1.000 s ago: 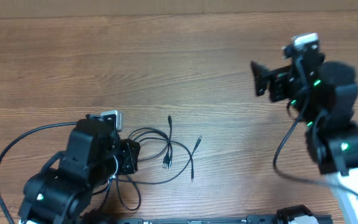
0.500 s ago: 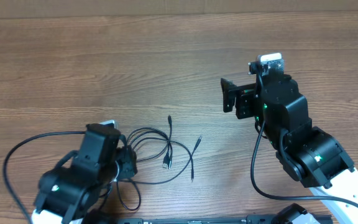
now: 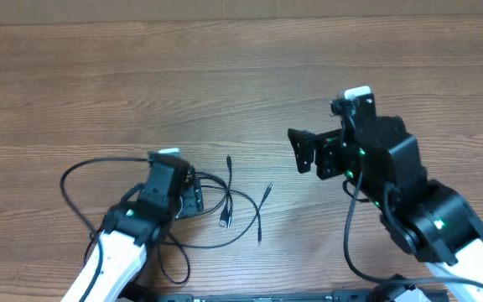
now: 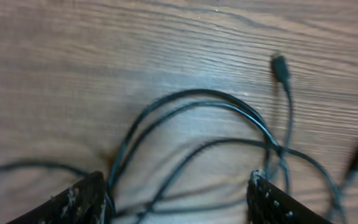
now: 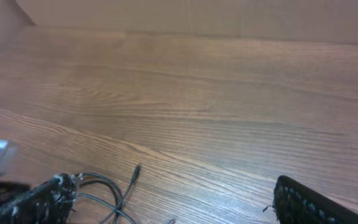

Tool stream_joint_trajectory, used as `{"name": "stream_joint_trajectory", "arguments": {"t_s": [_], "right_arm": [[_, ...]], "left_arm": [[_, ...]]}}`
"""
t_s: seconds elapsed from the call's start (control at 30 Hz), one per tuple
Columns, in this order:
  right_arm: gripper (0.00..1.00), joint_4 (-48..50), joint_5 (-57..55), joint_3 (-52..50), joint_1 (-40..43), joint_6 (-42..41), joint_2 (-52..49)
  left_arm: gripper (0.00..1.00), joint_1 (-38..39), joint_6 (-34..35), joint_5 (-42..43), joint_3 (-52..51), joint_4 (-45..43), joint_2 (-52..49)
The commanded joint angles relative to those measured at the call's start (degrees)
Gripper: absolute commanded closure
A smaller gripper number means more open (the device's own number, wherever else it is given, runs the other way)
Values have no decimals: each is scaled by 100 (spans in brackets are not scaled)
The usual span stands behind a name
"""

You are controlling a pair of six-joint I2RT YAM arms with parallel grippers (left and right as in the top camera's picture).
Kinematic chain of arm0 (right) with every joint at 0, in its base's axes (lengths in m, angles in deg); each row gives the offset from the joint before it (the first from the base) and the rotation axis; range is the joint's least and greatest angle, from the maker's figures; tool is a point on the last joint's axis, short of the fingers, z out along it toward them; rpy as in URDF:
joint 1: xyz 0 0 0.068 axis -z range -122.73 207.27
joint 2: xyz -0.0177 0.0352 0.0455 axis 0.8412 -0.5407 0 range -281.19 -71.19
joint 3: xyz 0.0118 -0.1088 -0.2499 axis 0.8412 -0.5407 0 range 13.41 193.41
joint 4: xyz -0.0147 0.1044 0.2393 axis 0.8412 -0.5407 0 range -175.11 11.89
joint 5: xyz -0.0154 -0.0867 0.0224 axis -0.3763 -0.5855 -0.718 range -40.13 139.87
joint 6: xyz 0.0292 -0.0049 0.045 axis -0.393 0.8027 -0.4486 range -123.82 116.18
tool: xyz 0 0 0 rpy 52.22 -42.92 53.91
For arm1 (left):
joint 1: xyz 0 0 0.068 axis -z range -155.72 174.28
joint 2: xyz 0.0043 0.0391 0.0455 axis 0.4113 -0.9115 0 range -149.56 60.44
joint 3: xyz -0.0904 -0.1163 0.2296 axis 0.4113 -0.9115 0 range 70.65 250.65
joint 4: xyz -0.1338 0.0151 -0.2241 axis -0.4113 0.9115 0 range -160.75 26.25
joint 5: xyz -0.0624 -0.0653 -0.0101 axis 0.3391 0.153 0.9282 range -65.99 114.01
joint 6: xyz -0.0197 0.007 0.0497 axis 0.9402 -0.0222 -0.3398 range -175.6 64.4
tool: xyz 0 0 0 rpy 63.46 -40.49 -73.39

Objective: Untangle cables

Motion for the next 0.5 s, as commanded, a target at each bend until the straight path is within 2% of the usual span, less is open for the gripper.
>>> {"name": "stream_joint_trajectory", "arguments": {"t_s": [0.0,0.2,0.37,0.4,0.47], "right_arm": [[0,-2,59,90,-26,-39,313],[0,39,52,90,-26,-17,577],[0,50,52,90,-26,-15,590],[0,50,52,90,-26,-15,590],[0,50,55,90,-26,-17,590]], "left_arm": [[20,-33,-726,-258,-46,-133,-492],[18,-33,-798,-61,-55,-76,-1231],[19,-31,-1703,850,-63,-55,-1707],[24,-31,-1891,1001,-63,-39,-1762],[71,-31,-2079,1067,-63,50,-1840]]}}
